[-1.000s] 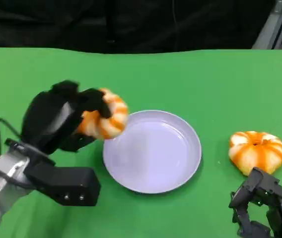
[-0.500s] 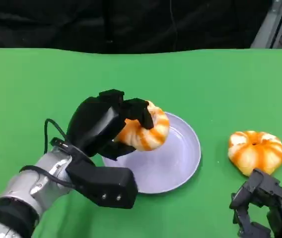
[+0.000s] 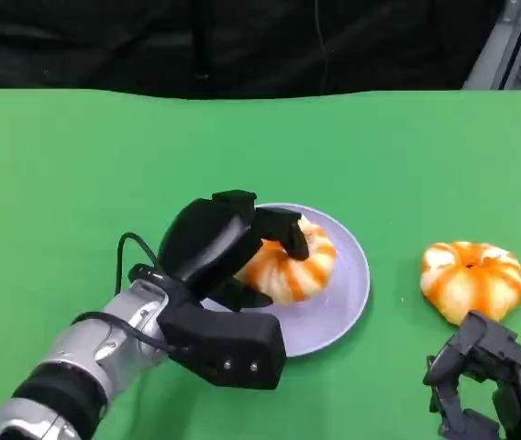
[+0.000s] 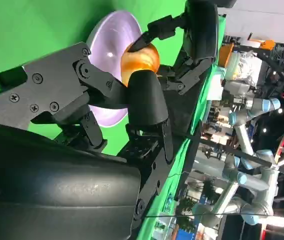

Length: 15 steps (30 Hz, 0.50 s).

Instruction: Grasp the bread from the table and place it into the plate.

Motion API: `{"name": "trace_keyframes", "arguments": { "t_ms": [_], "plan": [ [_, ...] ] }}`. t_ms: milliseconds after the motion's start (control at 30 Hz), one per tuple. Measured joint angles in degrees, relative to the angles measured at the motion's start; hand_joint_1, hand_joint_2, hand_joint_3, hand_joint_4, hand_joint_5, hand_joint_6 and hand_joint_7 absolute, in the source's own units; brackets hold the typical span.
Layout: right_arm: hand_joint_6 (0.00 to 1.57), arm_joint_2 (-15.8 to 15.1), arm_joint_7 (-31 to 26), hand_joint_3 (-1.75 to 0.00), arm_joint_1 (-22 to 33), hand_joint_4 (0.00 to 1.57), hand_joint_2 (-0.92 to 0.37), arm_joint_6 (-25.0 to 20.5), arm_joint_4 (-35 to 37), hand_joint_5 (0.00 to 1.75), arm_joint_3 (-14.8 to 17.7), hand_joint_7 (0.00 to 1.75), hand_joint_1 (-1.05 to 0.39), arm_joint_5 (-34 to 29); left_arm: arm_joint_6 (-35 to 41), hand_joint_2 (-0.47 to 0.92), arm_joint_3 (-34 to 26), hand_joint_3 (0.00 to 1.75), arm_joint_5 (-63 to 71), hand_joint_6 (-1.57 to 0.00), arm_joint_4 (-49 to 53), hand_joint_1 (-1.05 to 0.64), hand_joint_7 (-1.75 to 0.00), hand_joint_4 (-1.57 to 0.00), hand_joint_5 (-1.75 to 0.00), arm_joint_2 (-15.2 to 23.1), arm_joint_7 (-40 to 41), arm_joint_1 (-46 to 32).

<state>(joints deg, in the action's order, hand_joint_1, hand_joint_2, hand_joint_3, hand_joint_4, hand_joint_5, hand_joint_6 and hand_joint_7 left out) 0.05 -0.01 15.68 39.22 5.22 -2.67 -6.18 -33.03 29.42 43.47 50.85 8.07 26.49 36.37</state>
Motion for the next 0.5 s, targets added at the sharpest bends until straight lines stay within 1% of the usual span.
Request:
{"name": "trace_keyframes", "arguments": {
  "t_ms": [167, 200, 233, 267, 300, 367, 433, 500],
  "plan": [
    [0.68, 0.00, 0.00, -0.98, 0.00, 0.81, -0.64, 0.00, 0.00, 1.75, 0.00, 1.64, -0.14, 0.00, -0.01, 0.76, 0.00, 0.47, 0.00, -0.95, 0.01, -0.06, -0.92, -0.75, -1.62, 0.00, 0.00, 0.00],
    [0.68, 0.00, 0.00, -0.99, 0.00, 0.81, -0.64, 0.00, 0.00, 1.75, 0.00, 1.64, -0.14, 0.00, -0.01, 0.85, 0.00, 0.53, 0.00, -0.54, 0.01, -0.64, -0.41, -0.31, -0.69, 0.00, 0.00, 0.00],
    [0.68, 0.00, 0.00, -0.99, 0.01, 0.81, -0.64, 0.00, 0.00, 1.75, -0.01, 1.64, -0.14, 0.00, -0.10, 0.89, 0.14, 0.54, -0.66, -0.40, 0.09, -0.84, -0.23, -0.16, -0.37, 0.16, -2.43, 0.17],
    [0.68, 0.02, 0.00, -0.99, -0.04, 0.81, -0.64, -0.01, -0.01, 1.75, -0.09, 1.64, -0.14, 0.00, -0.15, 0.90, 0.50, 0.55, -0.91, -0.32, 0.27, -0.94, -0.14, -0.08, -0.20, 0.70, -6.72, 0.51],
    [0.68, 0.05, 0.00, -0.99, -0.04, 0.81, -0.64, -0.01, -0.04, 1.75, -0.16, 1.64, -0.14, 0.00, -0.14, 0.91, 0.81, 0.56, -1.53, -0.28, 0.52, -1.00, -0.08, -0.03, -0.09, 1.27, -11.22, 0.57],
    [0.69, 0.05, 0.00, -0.99, 0.16, 0.82, -0.64, -0.02, -0.10, 1.75, -0.16, 1.64, -0.14, 0.01, -0.05, 0.92, 1.60, 0.56, -2.91, -0.26, 0.96, -1.04, -0.05, -0.01, -0.04, 2.39, -19.63, 0.55],
    [0.69, 0.05, 0.00, -1.00, 0.21, 0.82, -0.63, -0.03, -0.15, 1.75, -0.17, 1.63, -0.14, 0.02, 0.31, 0.92, 1.70, 0.56, -3.27, -0.25, 0.93, -1.05, -0.04, 0.00, -0.02, 2.95, -22.83, 0.50],
    [0.69, 0.05, 0.00, -1.00, 0.18, 0.82, -0.63, -0.03, -0.28, 1.75, -0.20, 1.63, -0.14, 0.02, 0.67, 0.92, 1.59, 0.56, -4.21, -0.25, 0.52, -1.05, -0.03, 0.00, -0.02, 3.29, -23.97, 0.50]
  ]
}}
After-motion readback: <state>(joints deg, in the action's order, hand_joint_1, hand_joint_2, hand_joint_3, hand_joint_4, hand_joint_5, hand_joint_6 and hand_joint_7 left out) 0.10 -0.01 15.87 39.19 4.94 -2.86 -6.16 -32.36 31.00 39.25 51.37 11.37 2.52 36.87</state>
